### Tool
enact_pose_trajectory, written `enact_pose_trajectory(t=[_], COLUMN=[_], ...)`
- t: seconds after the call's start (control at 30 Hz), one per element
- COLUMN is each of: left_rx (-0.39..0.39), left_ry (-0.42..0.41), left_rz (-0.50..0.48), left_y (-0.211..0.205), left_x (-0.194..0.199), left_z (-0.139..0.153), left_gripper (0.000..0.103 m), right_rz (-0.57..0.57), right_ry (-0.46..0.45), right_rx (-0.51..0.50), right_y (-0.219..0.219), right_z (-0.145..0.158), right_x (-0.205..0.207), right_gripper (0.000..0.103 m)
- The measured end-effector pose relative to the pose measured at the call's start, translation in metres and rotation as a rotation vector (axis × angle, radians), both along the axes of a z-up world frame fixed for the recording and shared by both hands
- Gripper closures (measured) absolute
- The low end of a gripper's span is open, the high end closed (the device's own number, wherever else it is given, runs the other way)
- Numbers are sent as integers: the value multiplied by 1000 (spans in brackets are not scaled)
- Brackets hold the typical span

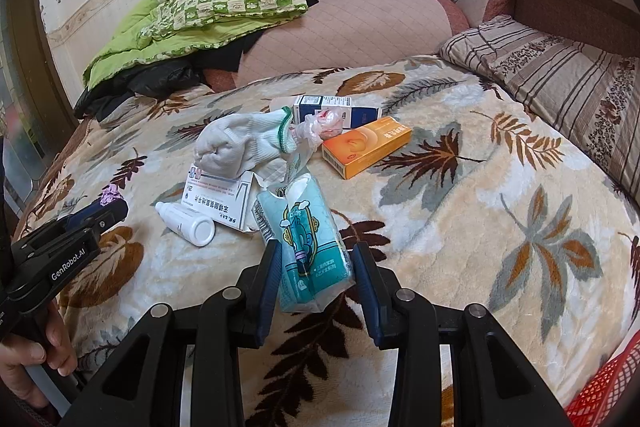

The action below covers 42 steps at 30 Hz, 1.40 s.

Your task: Collect trash

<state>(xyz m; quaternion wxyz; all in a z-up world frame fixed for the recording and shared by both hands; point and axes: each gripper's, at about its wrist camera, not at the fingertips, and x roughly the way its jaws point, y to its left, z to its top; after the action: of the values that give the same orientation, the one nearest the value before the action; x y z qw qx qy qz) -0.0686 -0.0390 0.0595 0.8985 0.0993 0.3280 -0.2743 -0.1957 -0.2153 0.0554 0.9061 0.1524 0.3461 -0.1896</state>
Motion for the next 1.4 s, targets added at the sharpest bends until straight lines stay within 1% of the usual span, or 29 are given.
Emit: enact_pose_trajectory(t=[0.2, 0.53, 0.7, 0.9, 1.07, 1.13, 1.27, 1.33, 1.4], left_rx=[-9, -62, -118, -168, -174, -182, -155, -156, -148], left_ry=[7, 35, 69, 104, 108, 94, 81, 95, 100], left_rz=[-3, -44, -87, -115, -157, -173, -236, -280, -338], left_y=[-2, -1, 0, 3, -1, -3, -15, -26, -40], left_x=[-1, -2, -2, -1, -3, -6, -18, -28, -42], left_z=[2, 3, 4, 5, 6, 8, 12, 14, 18], left_gripper=[75, 75, 75, 75, 75, 75, 75, 75, 75], right_rz=[-5, -14, -18, -16, -24, -38, -99, -127, -160], right_ry=[-3, -9, -19, -37, -61, -68, -122, -145, -178], right_rx=[3, 7, 20, 32, 49, 67, 104, 100, 118], right_y=[-1, -4, -5, -5, -8, -13, -28, -34, -43], right_z=[1, 1, 2, 3, 6, 6, 19, 28, 38], right_x=[-1, -4, -5, -4, -6, -9, -31, -49, -80], right_gripper=[64, 64, 64, 64, 64, 64, 64, 64, 64])
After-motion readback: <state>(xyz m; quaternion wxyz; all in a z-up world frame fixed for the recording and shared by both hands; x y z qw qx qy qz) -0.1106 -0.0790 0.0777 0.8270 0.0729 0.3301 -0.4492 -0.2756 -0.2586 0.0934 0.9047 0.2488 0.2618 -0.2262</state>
